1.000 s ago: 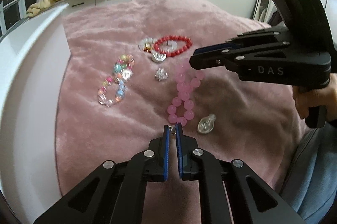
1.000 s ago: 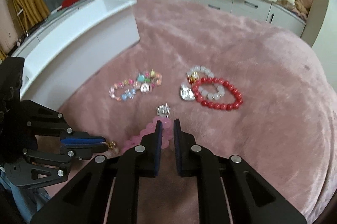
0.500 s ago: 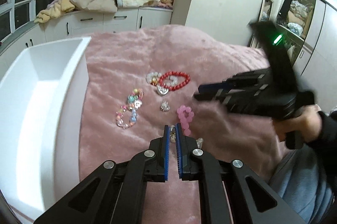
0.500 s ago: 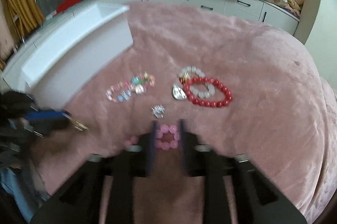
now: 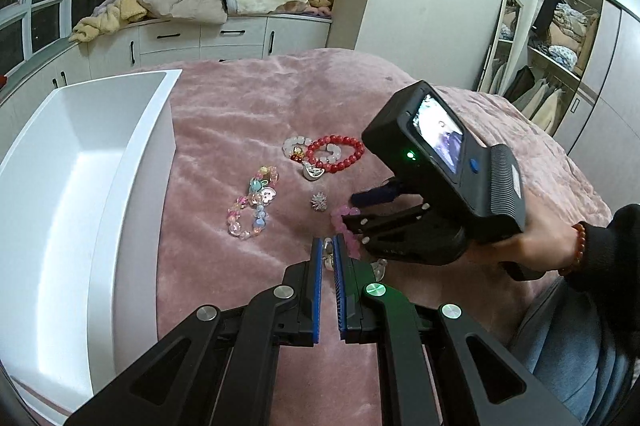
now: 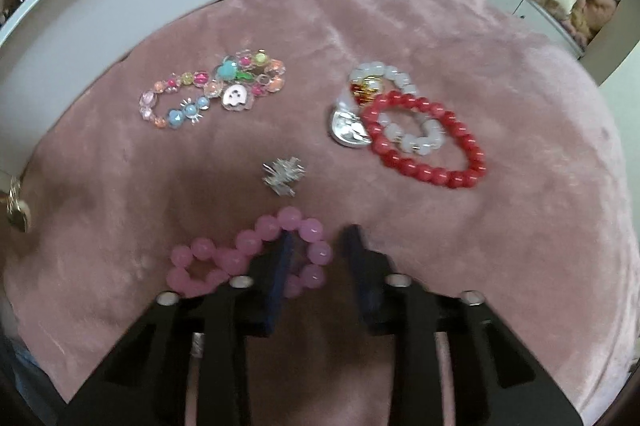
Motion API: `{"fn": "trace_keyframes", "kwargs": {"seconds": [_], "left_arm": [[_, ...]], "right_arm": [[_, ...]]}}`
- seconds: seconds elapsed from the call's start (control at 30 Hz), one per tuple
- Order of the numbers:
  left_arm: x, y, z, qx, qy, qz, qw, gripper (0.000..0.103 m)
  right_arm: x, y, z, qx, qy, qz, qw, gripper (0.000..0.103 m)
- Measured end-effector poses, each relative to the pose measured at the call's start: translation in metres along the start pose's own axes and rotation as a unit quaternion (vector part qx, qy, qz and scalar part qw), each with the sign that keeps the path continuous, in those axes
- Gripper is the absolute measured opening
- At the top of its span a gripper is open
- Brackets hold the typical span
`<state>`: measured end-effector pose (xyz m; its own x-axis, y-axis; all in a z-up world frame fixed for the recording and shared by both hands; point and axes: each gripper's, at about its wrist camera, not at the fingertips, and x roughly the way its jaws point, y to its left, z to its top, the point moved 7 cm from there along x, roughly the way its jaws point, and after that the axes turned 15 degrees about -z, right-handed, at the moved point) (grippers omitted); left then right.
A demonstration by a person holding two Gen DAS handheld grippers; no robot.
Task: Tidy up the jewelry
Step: 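Carry the pink bracelet and gold charm with both tools over the white box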
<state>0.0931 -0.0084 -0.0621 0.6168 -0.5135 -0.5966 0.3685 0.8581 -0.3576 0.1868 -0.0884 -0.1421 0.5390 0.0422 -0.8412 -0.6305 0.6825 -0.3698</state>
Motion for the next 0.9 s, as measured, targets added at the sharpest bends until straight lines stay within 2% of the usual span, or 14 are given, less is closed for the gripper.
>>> {"fn": "trace_keyframes", "kwargs": {"seconds": [0.13, 0.23, 0.33, 0.47, 0.7, 0.9], "left_arm": [[-0.001, 0.001, 0.002, -0.004, -0.003, 0.001, 1.0000, 0.011], [-0.005, 0.001, 0.004, -0.002, -0.010, 0.001, 0.9999, 0.011], [-0.012, 0.000, 0.009, 0.002, -0.021, 0.000, 0.9998, 0.011], [-0.024, 0.001, 0.019, 0.005, -0.037, 0.000, 0.9993, 0.011], [-0.066, 0.020, 0.040, -0.009, -0.086, 0.020, 0.9961, 0.011], [-0.110, 0.061, 0.047, -0.050, -0.117, 0.062, 0.9900, 0.011]], "right_arm": [[-0.008, 0.001, -0.001, 0.006, -0.015, 0.004, 1.000, 0.014], [-0.023, -0.009, 0.002, 0.043, -0.032, 0.025, 0.998, 0.012], [-0.051, -0.013, 0.011, 0.054, -0.067, 0.026, 0.996, 0.012], [-0.093, -0.016, 0.029, 0.063, -0.118, 0.031, 0.990, 0.012], [-0.139, -0.017, 0.076, 0.072, -0.179, 0.022, 0.981, 0.012], [-0.166, -0.007, 0.115, 0.083, -0.196, 0.068, 0.975, 0.012]]}}
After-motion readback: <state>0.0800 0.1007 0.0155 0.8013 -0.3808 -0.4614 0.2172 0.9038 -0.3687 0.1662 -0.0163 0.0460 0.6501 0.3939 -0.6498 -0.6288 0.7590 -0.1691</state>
